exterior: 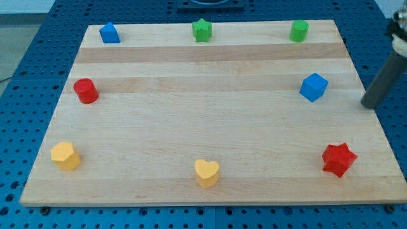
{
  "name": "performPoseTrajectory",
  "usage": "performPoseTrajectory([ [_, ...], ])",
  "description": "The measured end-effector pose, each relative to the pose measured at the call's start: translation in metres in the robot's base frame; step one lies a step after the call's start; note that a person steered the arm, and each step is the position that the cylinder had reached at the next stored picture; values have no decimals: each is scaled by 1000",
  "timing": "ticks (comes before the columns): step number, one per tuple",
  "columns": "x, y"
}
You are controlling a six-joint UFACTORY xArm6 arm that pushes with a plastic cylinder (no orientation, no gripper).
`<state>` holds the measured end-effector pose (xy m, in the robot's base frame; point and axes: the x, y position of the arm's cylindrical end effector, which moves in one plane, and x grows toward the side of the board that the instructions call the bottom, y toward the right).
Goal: Push the blue cube towards the center
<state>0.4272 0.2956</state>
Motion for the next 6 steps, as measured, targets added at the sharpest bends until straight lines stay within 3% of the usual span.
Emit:
performPoseTrajectory([
  [1,-50,-30],
  [2,-57,-102],
  [3,-61,-102],
  [5,-54,12],
  [6,-23,-10],
])
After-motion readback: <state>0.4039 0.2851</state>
